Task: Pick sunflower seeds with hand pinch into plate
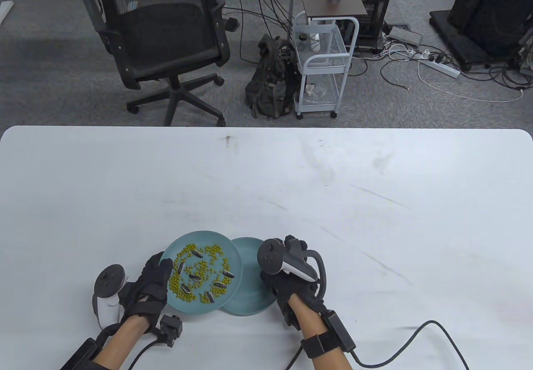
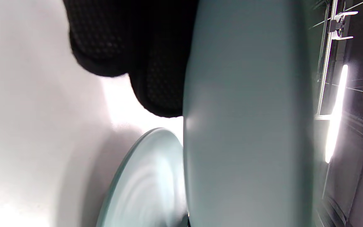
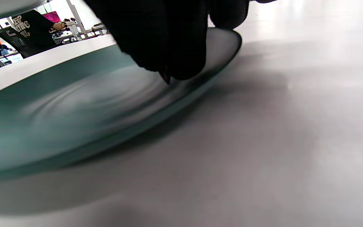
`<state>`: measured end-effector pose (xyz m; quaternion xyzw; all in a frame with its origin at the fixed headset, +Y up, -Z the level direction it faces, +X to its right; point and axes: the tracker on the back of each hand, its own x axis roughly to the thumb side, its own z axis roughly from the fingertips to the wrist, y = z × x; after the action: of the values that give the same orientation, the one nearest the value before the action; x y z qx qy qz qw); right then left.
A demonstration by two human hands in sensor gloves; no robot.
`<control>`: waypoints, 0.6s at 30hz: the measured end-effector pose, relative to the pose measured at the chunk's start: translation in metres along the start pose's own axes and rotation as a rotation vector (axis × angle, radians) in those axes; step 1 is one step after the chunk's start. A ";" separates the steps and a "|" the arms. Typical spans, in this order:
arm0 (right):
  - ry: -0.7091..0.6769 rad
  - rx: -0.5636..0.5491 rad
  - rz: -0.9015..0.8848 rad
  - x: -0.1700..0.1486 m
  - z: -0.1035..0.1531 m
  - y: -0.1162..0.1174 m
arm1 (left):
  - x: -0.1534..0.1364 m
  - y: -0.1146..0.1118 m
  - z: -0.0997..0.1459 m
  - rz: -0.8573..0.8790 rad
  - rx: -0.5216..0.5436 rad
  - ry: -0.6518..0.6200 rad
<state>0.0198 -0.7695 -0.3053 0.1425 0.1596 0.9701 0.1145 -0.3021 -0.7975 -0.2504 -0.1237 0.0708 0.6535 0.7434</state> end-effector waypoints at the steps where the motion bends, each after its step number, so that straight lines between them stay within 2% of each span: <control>1: 0.003 -0.002 -0.006 -0.001 0.000 0.000 | 0.000 0.000 0.000 0.000 -0.001 0.000; 18: 0.013 -0.050 -0.058 -0.006 0.005 -0.008 | 0.000 0.000 0.000 -0.001 -0.001 -0.006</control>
<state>0.0288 -0.7625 -0.3053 0.1285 0.1402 0.9710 0.1450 -0.3023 -0.7974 -0.2510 -0.1220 0.0681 0.6536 0.7438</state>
